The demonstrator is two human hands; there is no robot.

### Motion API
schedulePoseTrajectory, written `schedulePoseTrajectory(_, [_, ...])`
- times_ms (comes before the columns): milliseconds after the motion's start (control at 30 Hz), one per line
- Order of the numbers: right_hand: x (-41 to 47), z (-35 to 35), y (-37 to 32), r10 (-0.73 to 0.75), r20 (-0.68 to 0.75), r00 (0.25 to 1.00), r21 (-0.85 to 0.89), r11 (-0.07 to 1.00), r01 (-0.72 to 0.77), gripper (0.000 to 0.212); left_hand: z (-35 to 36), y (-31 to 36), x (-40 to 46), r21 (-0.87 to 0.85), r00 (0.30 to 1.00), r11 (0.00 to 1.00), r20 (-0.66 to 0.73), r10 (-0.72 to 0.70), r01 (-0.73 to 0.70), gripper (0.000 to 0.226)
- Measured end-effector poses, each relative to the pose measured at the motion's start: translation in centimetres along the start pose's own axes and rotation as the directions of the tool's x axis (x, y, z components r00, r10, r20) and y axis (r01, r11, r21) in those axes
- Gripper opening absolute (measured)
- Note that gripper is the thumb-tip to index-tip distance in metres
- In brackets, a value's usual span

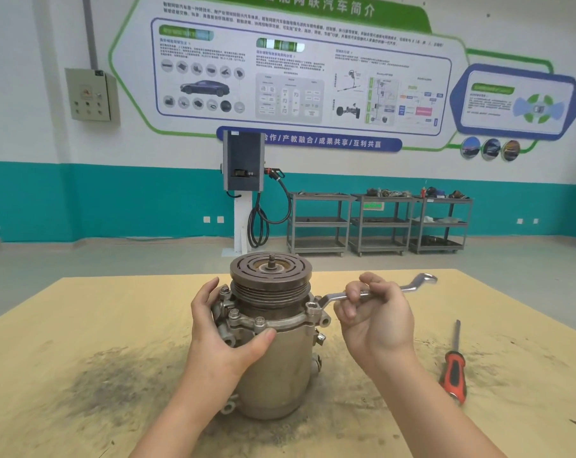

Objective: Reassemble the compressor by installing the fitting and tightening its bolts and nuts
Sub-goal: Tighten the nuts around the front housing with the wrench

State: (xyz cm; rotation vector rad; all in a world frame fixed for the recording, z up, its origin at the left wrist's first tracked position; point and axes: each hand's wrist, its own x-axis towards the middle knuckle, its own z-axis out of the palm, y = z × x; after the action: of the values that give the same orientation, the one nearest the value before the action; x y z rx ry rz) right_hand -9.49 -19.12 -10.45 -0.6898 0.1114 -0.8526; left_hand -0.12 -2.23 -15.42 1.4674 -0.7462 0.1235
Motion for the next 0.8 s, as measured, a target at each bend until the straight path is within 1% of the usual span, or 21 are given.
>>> schedulePoseTrajectory(100, [1.3, 0.1, -0.2, 0.145, 0.049, 0.988, 0.005, 0.989, -0.145, 0.012, 0.0, 0.0, 0.0, -0.002, 1.0, 1.0, 0.005, -0.008, 0.008, 0.093])
schedulePoseTrajectory(167, [1.7, 0.0, -0.1, 0.196, 0.07, 0.978, 0.008, 0.98, -0.197, 0.009, 0.0, 0.0, 0.1, -0.01, 1.0, 1.0, 0.009, -0.009, 0.009, 0.093])
schedulePoseTrajectory(333, [1.8, -0.5, 0.7, 0.199, 0.046, 0.979, 0.066, 0.977, -0.202, 0.012, 0.0, 0.1, 0.0, -0.012, 1.0, 1.0, 0.007, -0.015, 0.015, 0.094])
schedulePoseTrajectory(400, [2.0, 0.1, 0.2, 0.175, 0.067, 0.982, 0.008, 0.984, -0.176, 0.014, -0.1, 0.1, 0.0, -0.007, 1.0, 1.0, 0.008, -0.019, 0.019, 0.094])
schedulePoseTrajectory(500, [2.5, 1.6, -1.1, 0.152, 0.131, 0.98, -0.148, 0.98, -0.132, 0.014, 0.0, 0.3, -0.1, 0.0, 1.0, 1.0, 0.012, -0.019, 0.019, 0.093])
schedulePoseTrajectory(533, [2.7, 1.9, -1.3, 0.171, 0.14, 0.975, -0.197, 0.97, -0.142, 0.014, 0.0, 0.3, -0.1, 0.001, 1.0, 1.0, 0.013, -0.019, 0.019, 0.093])
schedulePoseTrajectory(600, [3.1, 2.0, -1.2, 0.246, 0.126, 0.961, -0.245, 0.947, -0.21, 0.013, 0.0, 0.4, -0.1, 0.0, 1.0, 1.0, 0.013, -0.02, 0.02, 0.093])
schedulePoseTrajectory(667, [3.4, 1.9, -0.8, 0.313, 0.103, 0.944, -0.229, 0.931, -0.284, 0.015, -0.1, 0.5, -0.1, -0.003, 1.0, 1.0, 0.012, -0.021, 0.021, 0.094])
schedulePoseTrajectory(700, [3.5, 1.7, -0.5, 0.323, 0.093, 0.942, -0.209, 0.931, -0.299, 0.016, -0.1, 0.5, -0.1, -0.001, 1.0, 1.0, 0.012, -0.022, 0.022, 0.094])
schedulePoseTrajectory(800, [3.3, 0.9, 0.3, 0.273, 0.074, 0.959, -0.131, 0.956, -0.263, 0.014, -0.1, 0.6, -0.1, 0.01, 1.0, 1.0, 0.012, -0.023, 0.023, 0.093])
